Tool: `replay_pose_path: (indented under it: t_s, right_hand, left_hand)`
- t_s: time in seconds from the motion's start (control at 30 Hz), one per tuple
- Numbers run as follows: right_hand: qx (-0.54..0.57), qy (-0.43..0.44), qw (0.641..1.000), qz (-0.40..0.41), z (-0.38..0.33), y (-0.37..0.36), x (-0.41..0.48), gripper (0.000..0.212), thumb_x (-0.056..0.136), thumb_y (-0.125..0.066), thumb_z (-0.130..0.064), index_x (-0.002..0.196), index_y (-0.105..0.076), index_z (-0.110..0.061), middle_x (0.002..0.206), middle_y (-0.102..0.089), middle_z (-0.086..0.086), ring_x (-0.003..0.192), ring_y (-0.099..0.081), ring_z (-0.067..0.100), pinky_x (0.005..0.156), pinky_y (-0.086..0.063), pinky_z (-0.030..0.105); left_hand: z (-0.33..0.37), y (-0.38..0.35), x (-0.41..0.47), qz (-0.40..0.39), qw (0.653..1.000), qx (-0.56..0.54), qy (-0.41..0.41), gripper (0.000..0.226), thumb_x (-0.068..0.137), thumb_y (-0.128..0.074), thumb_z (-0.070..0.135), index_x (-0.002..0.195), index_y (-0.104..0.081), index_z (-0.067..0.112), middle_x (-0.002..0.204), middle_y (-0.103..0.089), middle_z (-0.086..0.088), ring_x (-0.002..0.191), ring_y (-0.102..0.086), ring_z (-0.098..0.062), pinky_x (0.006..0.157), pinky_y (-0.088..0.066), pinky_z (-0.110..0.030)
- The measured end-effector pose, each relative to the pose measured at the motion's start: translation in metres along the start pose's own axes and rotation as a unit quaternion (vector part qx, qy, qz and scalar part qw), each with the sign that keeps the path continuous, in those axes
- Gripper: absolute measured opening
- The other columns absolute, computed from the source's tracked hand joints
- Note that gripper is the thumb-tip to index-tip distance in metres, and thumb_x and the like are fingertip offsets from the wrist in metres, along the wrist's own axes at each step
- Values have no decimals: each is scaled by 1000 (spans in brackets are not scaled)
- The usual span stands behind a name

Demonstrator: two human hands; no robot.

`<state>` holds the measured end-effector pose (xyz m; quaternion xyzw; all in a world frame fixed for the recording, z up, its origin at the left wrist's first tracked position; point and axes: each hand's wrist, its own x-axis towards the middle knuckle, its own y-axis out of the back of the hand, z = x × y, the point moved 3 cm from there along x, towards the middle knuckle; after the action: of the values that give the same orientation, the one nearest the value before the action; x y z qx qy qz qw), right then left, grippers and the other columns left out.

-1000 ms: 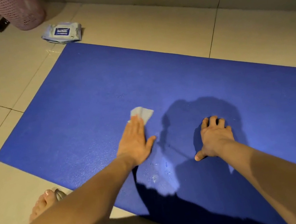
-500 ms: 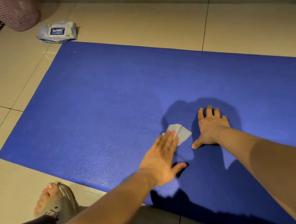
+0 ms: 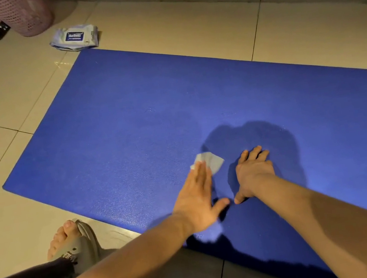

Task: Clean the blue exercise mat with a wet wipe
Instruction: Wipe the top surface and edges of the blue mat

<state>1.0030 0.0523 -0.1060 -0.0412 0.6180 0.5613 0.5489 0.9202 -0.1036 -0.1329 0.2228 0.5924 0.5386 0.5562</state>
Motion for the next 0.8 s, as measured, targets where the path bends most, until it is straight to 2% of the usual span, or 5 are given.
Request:
replay_pose_path:
  t_s: [0.2,0.4,0.5,0.67,0.8]
  right_hand:
    - [-11,-15,1000,-3,-6,4,1,156,60,-84,-71,154,12,9,157,4,42,146,-8,60,113,-39,56]
    - [-4,-16,1000,8,-6,2,2,157,59,-84,-72,154,12,8,158,4,41,146,-9,60,111,-40,55]
    - [2,-11,1000,16,-2,-1,0,157,60,-83,-73,155,13,7,159,5,40,147,-7,59,115,-34,55]
    - [-8,-18,1000,10,-5,1,2,158,59,-82,-74,154,14,7,158,6,40,147,-6,59,116,-33,56]
    - [-15,-34,999,-7,-10,3,6,159,58,-86,-71,153,15,9,158,5,41,146,-7,60,112,-39,55]
  left_hand:
    - [-26,0,-8,-11,997,61,-38,94,100,-20,73,161,12,9,165,26,-8,153,27,-21,126,12,-38]
    - [-115,11,-26,31,988,59,137,103,89,3,80,161,10,6,167,20,-11,154,22,-23,127,11,-38]
    - [-115,13,-31,44,979,5,198,105,91,-5,81,161,8,3,169,16,-13,155,20,-24,127,11,-38]
    - [-51,-18,-47,101,993,-30,51,111,93,-17,84,159,-2,-4,168,11,-20,156,14,-33,127,4,-42]
    - [-15,-33,-46,103,991,-76,-27,111,92,-40,79,161,-1,2,169,14,-13,156,20,-22,128,5,-37]
